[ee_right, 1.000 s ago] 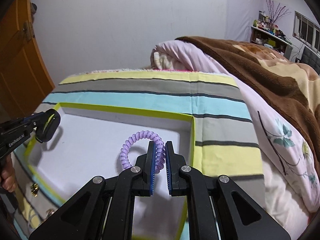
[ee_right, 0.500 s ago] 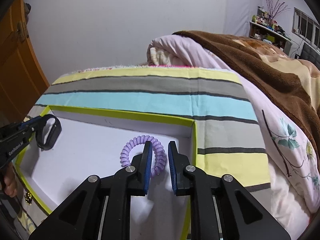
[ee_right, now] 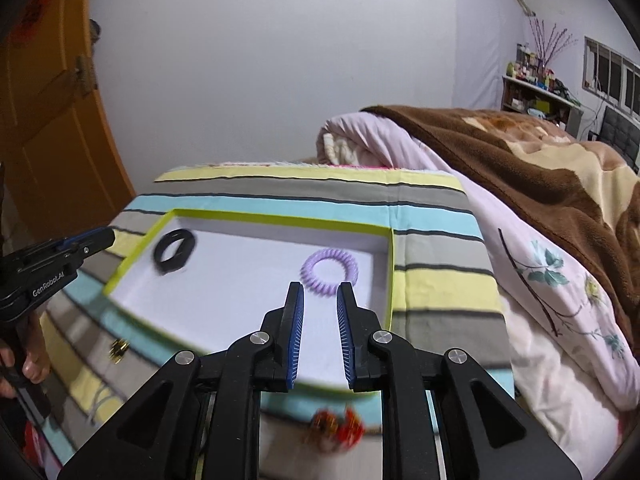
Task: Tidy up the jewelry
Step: 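Carry both items into the lime-green box and open both tools to release them, then lift both open tools out of the box back over the jewelry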
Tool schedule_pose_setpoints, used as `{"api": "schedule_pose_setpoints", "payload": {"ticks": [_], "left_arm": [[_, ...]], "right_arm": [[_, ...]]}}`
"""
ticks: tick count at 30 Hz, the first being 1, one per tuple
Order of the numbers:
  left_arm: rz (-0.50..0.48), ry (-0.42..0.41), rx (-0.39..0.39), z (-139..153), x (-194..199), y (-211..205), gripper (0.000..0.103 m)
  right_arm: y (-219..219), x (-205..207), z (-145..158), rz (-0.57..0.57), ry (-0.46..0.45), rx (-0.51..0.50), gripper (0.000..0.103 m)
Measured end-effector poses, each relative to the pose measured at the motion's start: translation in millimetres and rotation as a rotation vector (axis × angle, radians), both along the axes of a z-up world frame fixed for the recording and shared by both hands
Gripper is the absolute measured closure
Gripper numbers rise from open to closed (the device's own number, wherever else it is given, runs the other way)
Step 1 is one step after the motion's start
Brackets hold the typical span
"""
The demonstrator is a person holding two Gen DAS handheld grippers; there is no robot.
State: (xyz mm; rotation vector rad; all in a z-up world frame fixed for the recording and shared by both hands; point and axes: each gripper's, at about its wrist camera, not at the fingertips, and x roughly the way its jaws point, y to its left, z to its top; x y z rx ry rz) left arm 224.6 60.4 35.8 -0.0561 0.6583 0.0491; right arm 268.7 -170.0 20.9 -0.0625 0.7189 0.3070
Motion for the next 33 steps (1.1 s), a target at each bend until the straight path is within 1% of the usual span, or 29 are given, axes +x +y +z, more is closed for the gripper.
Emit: {"api": "schedule_pose_setpoints", "payload": {"ticks": [7,11,16,19,22,27,33], "left_arm": [[-0.003,-0.050,-0.013,12.7,-64.1,-10.1,0.092],[-0.011,-0.064,-0.024,14.5,-98.4,-16.8,0.092],[0.015,-0.090,-0.029,13.4,-135.4,-18.7,0.092],[0.033,-0.087,-0.044,10.3,-151.2,-18.6,0.092],[0.049,-0.090,-0.033,7.2,-168.0,-20.1,0.092],[0.043,-0.093,-0.017,3.2,-192.4,-28.1,0.092],[0.040,-0.090,-0.037,-1.6,-210.0,-32.4,0.092]], "right_arm": [[-7.7,-62.2,13.1,0.010,-0.047,0.038,0.085],[-12.0,-99.4,14.8,0.024,-0.063,0.048,0.084],[-15.6,-137.3,15.0,0.042,-0.080,0.052,0.084],[-17.6,-156.0,14.1,0.048,-0.092,0.045,0.084],[-19.1,-175.2,11.1,0.055,-0.099,0.043,0.084],[-18.4,-195.7,5.3,0.071,-0.085,0.046,0.084],[-18.0,-210.1,-2.0,0.089,-0.063,0.039,0.084]]}}
